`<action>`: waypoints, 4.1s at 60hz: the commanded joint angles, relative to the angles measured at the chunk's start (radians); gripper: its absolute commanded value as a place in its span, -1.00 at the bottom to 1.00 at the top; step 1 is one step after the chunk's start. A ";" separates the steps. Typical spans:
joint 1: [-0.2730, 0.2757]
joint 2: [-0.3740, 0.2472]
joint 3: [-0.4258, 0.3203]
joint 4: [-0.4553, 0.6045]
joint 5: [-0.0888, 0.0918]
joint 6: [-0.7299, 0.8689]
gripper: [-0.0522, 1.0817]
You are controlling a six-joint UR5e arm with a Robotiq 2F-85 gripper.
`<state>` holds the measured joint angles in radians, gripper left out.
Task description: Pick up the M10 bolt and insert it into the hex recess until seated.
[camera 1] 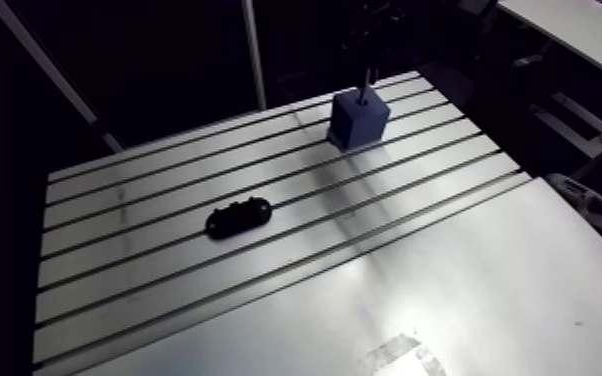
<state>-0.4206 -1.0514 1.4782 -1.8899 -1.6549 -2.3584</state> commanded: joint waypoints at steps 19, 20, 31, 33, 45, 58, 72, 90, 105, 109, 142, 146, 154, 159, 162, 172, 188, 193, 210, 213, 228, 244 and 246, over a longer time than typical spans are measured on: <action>0.000 0.000 0.003 0.001 -0.001 -0.003 0.60; 0.000 0.000 0.003 0.001 -0.001 -0.003 0.60; -0.001 0.007 0.000 0.001 -0.001 -0.003 0.60; -0.001 0.008 0.000 -0.001 -0.001 -0.003 0.60; -0.001 0.008 0.001 -0.001 -0.001 -0.003 0.60; -0.001 0.008 0.007 -0.001 0.001 -0.001 0.58; 0.003 0.008 0.027 -0.031 0.001 0.019 -0.90; -0.002 -0.009 0.015 -0.102 0.017 0.134 -0.90; 0.006 -0.041 0.001 -0.136 0.010 0.147 -0.90; 0.008 -0.048 0.008 -0.132 0.001 0.153 -0.90; 0.006 -0.045 0.017 -0.124 0.035 0.386 -0.90; 0.006 -0.031 0.008 -0.111 0.037 0.391 -0.90; 0.002 -0.001 -0.030 -0.062 0.033 0.456 -0.90; -0.001 0.003 -0.043 -0.022 0.035 0.467 -0.90; -0.001 0.010 -0.053 0.015 0.033 0.468 -0.90; 0.003 0.012 -0.054 0.025 0.031 0.454 -0.80; 0.000 0.014 -0.048 0.002 0.031 0.448 -0.43; -0.003 0.014 -0.048 -0.008 0.031 0.445 -0.37; -0.004 0.014 -0.007 -0.020 0.031 0.419 -0.22; -0.006 0.014 -0.004 -0.026 0.031 0.417 -0.22; -0.007 0.014 0.007 -0.053 0.031 0.411 -0.17; -0.017 0.014 0.020 -0.058 0.033 0.397 -0.06; -0.017 0.014 0.027 -0.058 0.033 0.397 -0.04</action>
<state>-0.4323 -1.0376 1.4878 -1.9448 -1.6238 -1.9565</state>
